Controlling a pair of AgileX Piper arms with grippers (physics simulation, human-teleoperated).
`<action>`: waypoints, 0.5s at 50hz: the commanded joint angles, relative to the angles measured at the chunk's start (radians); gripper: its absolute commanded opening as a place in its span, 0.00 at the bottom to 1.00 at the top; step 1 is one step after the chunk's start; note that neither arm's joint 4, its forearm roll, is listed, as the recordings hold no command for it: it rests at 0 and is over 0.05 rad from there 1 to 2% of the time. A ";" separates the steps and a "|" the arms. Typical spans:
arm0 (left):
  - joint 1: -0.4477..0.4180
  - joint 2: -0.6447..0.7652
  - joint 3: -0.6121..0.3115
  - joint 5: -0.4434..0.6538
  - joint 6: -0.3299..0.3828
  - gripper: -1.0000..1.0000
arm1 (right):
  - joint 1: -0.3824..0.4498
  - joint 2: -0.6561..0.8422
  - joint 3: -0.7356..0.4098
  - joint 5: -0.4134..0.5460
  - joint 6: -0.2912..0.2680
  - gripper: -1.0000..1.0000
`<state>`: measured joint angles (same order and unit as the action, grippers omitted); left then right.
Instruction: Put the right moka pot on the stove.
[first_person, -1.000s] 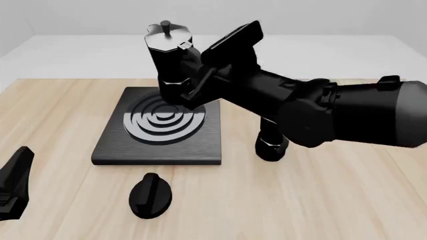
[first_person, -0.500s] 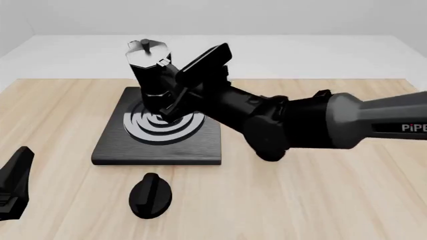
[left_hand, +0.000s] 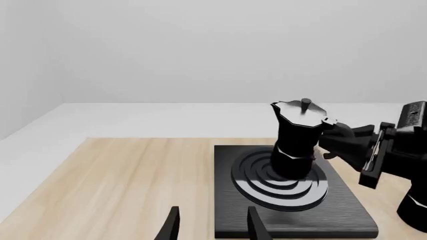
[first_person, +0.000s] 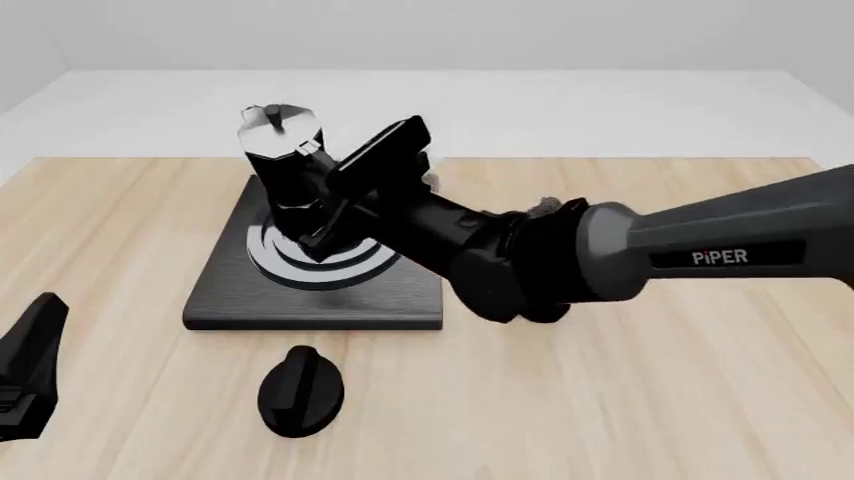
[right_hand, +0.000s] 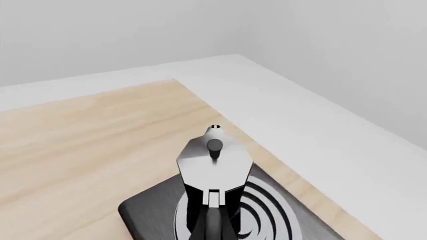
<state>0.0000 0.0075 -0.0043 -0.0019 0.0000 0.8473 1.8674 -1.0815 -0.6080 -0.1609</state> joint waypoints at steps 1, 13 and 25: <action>0.000 0.000 0.000 0.000 0.000 1.00 | 0.000 0.032 -0.045 -0.038 0.003 0.00; 0.000 0.000 0.000 0.000 0.000 1.00 | -0.017 0.101 -0.096 -0.051 0.004 0.00; 0.000 0.000 0.000 0.000 0.000 1.00 | -0.046 0.167 -0.165 -0.061 0.020 0.00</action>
<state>0.0000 0.0075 -0.0043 -0.0019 0.0000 0.8183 2.0066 -1.1778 -0.6494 -0.1510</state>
